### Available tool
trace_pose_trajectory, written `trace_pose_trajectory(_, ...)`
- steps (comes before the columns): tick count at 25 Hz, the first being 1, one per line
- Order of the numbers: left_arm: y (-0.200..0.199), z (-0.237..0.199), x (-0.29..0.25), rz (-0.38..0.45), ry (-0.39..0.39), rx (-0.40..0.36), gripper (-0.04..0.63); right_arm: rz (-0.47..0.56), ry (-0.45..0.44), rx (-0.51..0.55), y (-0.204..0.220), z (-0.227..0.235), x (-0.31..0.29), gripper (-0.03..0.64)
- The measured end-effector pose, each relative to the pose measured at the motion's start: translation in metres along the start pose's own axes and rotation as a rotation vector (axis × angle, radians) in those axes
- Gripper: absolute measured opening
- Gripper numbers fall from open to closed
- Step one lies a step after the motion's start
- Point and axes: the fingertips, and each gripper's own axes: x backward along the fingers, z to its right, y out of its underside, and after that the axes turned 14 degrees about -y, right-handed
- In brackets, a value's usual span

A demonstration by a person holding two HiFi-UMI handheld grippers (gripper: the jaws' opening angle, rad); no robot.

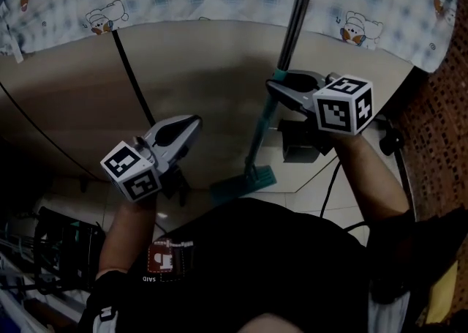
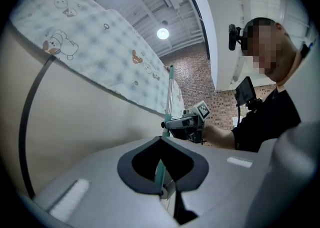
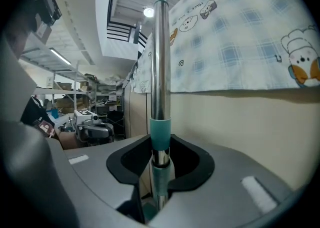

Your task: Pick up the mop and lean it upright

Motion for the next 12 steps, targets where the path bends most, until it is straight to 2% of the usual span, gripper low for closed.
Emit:
trace_pose_trajectory(8,0.046,-0.004,0.007,-0.031,-0.028,0.022,-0.005,-0.095,0.023,-0.022,0.094,0.009,-0.037,0.126)
trace_pose_trajectory(12,0.083,-0.007,0.007,-0.066,-0.033,0.1,-0.005,-0.152,0.037,-0.048,0.164,0.019,-0.058,0.126)
